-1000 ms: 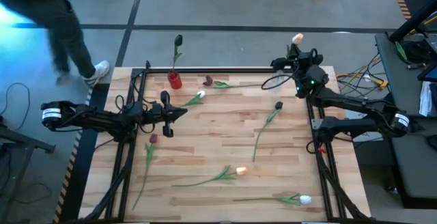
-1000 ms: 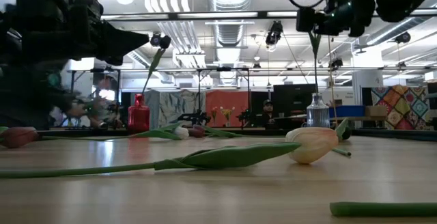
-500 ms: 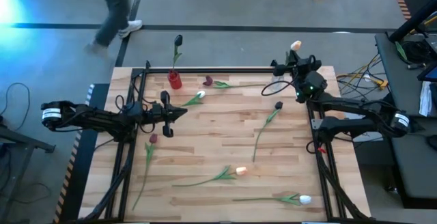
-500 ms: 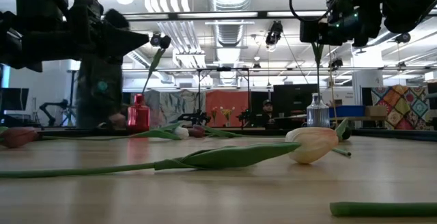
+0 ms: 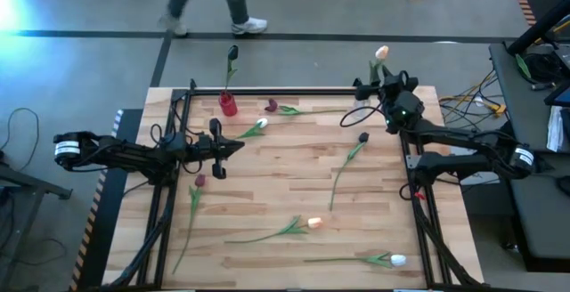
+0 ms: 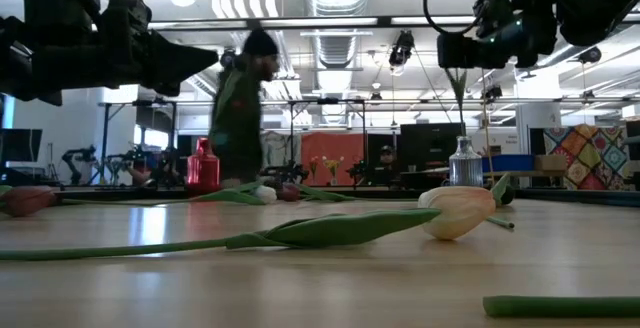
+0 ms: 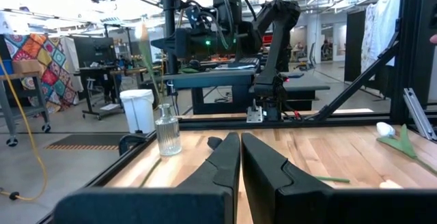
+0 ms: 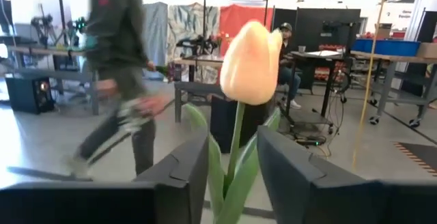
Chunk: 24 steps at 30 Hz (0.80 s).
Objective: Sort flowers into vase by color
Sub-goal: Put the top red flower into the red vase
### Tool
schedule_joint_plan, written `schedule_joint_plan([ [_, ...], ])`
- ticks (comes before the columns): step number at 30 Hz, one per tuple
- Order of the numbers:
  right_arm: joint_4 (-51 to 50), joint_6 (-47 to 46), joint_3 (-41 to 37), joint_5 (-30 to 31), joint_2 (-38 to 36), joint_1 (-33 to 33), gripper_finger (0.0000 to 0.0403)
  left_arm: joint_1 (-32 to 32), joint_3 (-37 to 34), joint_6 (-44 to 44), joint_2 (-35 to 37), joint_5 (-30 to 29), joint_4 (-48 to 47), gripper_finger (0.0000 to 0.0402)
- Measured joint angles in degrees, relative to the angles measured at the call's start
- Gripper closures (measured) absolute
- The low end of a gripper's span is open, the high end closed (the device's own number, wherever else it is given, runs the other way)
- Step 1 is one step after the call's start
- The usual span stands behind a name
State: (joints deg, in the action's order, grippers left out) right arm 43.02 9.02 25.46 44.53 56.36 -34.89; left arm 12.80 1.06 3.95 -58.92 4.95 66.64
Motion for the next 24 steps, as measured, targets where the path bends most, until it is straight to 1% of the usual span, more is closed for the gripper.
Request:
schedule_joint_plan([
  [6,-6.0,-0.7,2.0,0.0,0.0,0.0,0.0251,0.0,0.0,0.0,0.0,0.0,-0.2,0.0402],
  [12,-12.8,-1.5,4.7,0.0,0.0,0.0,0.0237,0.0,0.0,0.0,0.0,0.0,-0.3,0.0402],
  [18,-18.2,-1.6,7.2,0.1,-0.3,0.6,0.0238,0.0,0.0,0.0,0.0,0.0,-0.9,0.0402],
  [24,-22.3,-1.0,8.9,0.1,-2.4,3.1,0.0254,0.0,0.0,0.0,0.0,0.1,-1.0,0.0402],
])
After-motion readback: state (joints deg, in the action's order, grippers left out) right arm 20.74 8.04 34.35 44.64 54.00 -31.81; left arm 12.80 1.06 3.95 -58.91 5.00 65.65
